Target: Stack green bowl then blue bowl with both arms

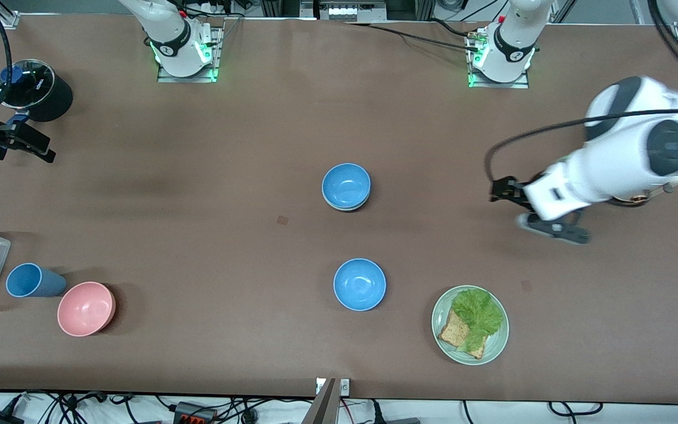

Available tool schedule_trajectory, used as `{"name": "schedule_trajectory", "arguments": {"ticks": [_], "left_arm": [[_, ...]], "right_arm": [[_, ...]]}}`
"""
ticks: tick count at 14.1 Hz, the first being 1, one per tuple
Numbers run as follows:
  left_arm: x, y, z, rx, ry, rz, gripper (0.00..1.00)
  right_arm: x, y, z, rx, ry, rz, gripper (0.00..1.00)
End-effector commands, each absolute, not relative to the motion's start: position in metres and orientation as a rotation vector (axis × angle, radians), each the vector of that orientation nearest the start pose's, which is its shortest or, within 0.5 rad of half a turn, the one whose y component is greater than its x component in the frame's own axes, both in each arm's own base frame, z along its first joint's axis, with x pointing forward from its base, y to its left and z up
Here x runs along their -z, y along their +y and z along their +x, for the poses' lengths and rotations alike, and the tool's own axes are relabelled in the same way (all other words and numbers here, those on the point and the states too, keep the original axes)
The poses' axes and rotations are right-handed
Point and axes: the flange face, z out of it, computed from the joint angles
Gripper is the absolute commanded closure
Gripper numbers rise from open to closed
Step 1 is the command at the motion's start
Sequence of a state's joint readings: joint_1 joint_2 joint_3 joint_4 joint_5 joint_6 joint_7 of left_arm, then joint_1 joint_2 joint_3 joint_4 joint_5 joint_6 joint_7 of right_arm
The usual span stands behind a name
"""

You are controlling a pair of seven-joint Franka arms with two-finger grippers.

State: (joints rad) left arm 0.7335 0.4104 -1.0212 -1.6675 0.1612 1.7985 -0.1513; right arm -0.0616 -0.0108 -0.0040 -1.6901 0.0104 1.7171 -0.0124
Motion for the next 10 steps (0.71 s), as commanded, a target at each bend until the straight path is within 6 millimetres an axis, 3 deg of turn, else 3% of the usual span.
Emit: {"name": "schedule_trajectory", "arguments": {"ticks": [1, 3, 5, 7, 10], "left_arm": [[-0.521, -0.053, 0.587, -0.100, 0.005, -3.233, 0.00], [-0.541, -0.021, 0.571, -0.173, -0.068, -3.183, 0.00], [-0.564, -0.004, 0.552, -0.213, -0.134, -3.152, 0.00], [-0.578, -0.006, 0.541, -0.286, -0.154, -3.137, 0.00], [-0.582, -0.019, 0.545, -0.241, -0.128, -3.142, 0.00]], "right_arm": [[-0.593, -0.037, 0.559, 0.058, 0.066, -3.139, 0.00], [-0.592, -0.033, 0.560, 0.053, 0.061, -3.140, 0.00], [-0.592, -0.033, 0.560, 0.053, 0.060, -3.140, 0.00], [-0.592, -0.035, 0.560, 0.053, 0.060, -3.144, 0.00], [-0.591, -0.033, 0.560, 0.051, 0.060, -3.143, 0.00]]}}
